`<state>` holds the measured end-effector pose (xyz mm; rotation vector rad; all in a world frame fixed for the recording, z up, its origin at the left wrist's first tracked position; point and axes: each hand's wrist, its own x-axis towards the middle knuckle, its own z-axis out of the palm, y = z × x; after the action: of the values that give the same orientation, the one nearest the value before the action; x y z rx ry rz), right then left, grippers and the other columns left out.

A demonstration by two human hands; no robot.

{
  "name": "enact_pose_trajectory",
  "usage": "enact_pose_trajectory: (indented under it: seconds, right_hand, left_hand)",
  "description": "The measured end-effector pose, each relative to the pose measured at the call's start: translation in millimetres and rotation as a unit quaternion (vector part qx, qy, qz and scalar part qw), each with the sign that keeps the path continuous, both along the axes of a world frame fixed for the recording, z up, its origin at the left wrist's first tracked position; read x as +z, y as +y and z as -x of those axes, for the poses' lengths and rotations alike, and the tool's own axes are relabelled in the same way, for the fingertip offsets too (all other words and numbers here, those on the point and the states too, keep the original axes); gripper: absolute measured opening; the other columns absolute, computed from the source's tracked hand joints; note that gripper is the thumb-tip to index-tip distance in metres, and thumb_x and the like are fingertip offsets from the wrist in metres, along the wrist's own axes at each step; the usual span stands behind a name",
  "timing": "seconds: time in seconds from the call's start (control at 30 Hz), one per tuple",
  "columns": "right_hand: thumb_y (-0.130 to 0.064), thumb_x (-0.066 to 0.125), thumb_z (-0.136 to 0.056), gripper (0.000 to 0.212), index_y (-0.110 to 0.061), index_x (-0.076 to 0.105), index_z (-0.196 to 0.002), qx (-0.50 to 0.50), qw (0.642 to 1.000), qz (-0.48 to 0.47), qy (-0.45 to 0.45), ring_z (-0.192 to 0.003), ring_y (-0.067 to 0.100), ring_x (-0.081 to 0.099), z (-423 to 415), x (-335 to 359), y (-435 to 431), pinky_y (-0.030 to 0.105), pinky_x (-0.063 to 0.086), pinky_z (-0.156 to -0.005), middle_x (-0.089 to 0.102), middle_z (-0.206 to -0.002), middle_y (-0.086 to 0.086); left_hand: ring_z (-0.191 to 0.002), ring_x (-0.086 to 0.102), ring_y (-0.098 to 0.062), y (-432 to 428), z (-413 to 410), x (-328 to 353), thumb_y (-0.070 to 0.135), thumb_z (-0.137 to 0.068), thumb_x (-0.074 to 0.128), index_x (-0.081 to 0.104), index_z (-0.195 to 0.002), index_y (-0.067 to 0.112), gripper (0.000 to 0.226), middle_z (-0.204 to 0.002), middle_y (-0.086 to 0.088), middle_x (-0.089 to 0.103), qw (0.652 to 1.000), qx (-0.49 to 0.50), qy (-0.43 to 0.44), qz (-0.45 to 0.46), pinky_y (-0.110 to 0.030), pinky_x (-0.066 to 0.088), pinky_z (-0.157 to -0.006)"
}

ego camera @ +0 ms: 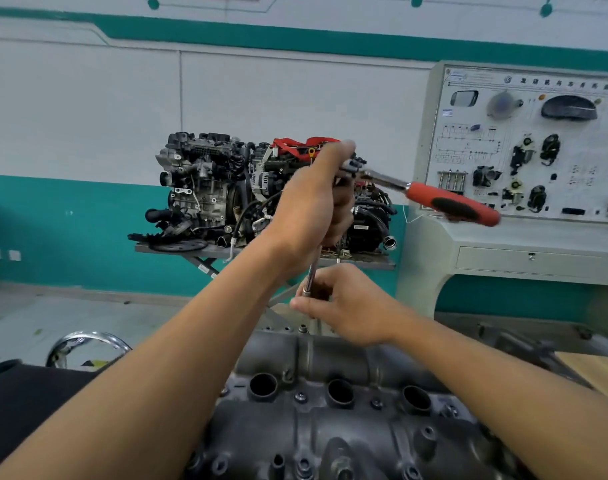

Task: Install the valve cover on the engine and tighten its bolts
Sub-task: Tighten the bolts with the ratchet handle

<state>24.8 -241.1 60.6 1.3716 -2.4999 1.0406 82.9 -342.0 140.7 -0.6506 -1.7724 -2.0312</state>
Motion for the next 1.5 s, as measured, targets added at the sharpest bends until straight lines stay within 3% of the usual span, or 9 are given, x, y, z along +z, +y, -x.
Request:
enact_pose_trajectory:
  seconds: [0.07, 0.13, 0.27, 0.67, 1.0, 1.1, 1.27, 1.4, 1.5]
  right_hand:
    - [-0.031, 0.070, -0.091, 0.028, -0.016, 0.066, -0.067, -0.008, 1.000, 0.020, -0.009, -0.052, 0.007, 0.044, -2.4, 12.7, 9.4, 0.026, 0.042, -0.054, 0.052, -0.054, -0.007]
    - [-0.030, 0.069, -0.091, 0.028, -0.010, 0.070, -0.071, -0.019, 1.000, 0.011, 0.000, -0.054, 0.011, 0.046, -3.7, 24.4, 26.3, 0.033, 0.043, -0.057, 0.057, -0.056, -0.004]
    - [-0.030, 0.064, -0.095, 0.028, -0.007, 0.072, -0.082, -0.072, 0.996, -0.053, 0.011, -0.070, 0.032, 0.064, -4.9, 28.4, 61.7, 0.048, 0.055, -0.074, 0.072, -0.076, 0.012]
    - [-0.027, 0.064, -0.096, 0.024, -0.007, 0.073, -0.086, -0.104, 0.989, -0.101, -0.018, -0.066, 0.010, 0.060, 7.3, 5.3, 71.9, 0.037, 0.054, -0.075, 0.073, -0.077, 0.004]
    - [-0.024, 0.062, -0.097, 0.022, -0.007, 0.074, -0.090, -0.127, 0.988, -0.064, -0.057, -0.069, 0.012, 0.067, 7.0, -2.7, 78.4, 0.033, 0.057, -0.076, 0.075, -0.080, 0.001]
    - [-0.024, 0.062, -0.096, 0.021, -0.009, 0.074, -0.087, -0.130, 0.988, -0.065, -0.058, -0.076, 0.016, 0.071, 7.0, -3.4, 78.2, 0.031, 0.057, -0.077, 0.076, -0.082, 0.001]
    - [-0.032, 0.063, -0.095, 0.025, -0.015, 0.072, -0.078, -0.145, 0.986, -0.085, 0.001, -0.072, 0.017, 0.068, 8.8, -8.0, 75.0, 0.032, 0.055, -0.070, 0.074, -0.076, 0.000]
    - [-0.040, 0.067, -0.091, 0.039, -0.019, 0.058, -0.059, -0.193, 0.978, -0.055, 0.059, -0.057, 0.016, 0.053, 5.6, -14.2, 71.5, 0.032, 0.043, -0.056, 0.060, -0.059, -0.001]
    - [-0.044, 0.065, -0.091, 0.038, -0.019, 0.062, -0.062, -0.207, 0.971, -0.087, 0.084, -0.062, 0.014, 0.056, -6.7, -18.1, 70.9, 0.034, 0.050, -0.063, 0.062, -0.063, -0.002]
  left_hand:
    - [-0.039, 0.012, -0.013, 8.3, -3.1, 11.4, 0.043, -0.101, 0.041, 0.016, -0.066, 0.024, 0.047, -0.046, 0.009, 0.017, 1.000, -0.015, 0.023, -0.001, -0.020, 0.012, -0.039]
    - [-0.039, 0.011, -0.014, 20.8, 0.1, 17.8, 0.041, -0.101, 0.041, 0.019, -0.056, 0.026, 0.053, -0.046, 0.008, 0.016, 1.000, -0.016, 0.013, -0.009, -0.020, 0.012, -0.039]
    - [-0.038, 0.012, -0.014, 48.9, 19.1, 13.0, 0.040, -0.102, 0.041, 0.023, -0.047, 0.027, 0.059, -0.044, 0.007, 0.018, 0.999, -0.010, -0.031, -0.039, -0.021, 0.011, -0.040]
    - [-0.037, 0.016, -0.012, 61.4, 46.1, -15.4, 0.045, -0.102, 0.044, 0.027, -0.043, 0.028, 0.063, -0.044, 0.008, 0.023, 0.993, 0.048, -0.080, -0.074, -0.019, 0.016, -0.037]
    - [-0.035, 0.018, -0.011, 70.4, 49.9, -16.0, 0.046, -0.102, 0.044, 0.027, -0.039, 0.027, 0.068, -0.042, 0.009, 0.024, 0.996, 0.047, -0.069, -0.036, -0.020, 0.016, -0.037]
    - [-0.036, 0.018, -0.011, 73.0, 48.1, -17.2, 0.046, -0.103, 0.045, 0.028, -0.054, 0.025, 0.055, -0.045, 0.008, 0.022, 0.997, 0.054, -0.055, -0.013, -0.019, 0.018, -0.037]
    - [-0.039, 0.018, -0.012, 67.3, 48.2, -18.8, 0.051, -0.102, 0.044, 0.025, -0.055, 0.026, 0.057, -0.049, 0.006, 0.022, 0.996, 0.051, -0.068, -0.012, -0.022, 0.016, -0.040]
    - [-0.040, 0.026, -0.012, 65.4, 51.1, -19.1, 0.057, -0.100, 0.046, 0.043, -0.061, 0.021, 0.053, -0.047, 0.007, 0.032, 0.995, 0.052, -0.084, -0.014, -0.023, 0.020, -0.041]
    - [-0.037, 0.031, -0.009, 70.6, 52.4, -19.9, 0.056, -0.101, 0.044, 0.049, -0.065, 0.019, 0.052, -0.045, 0.010, 0.037, 0.996, 0.057, -0.072, -0.004, -0.021, 0.025, -0.038]
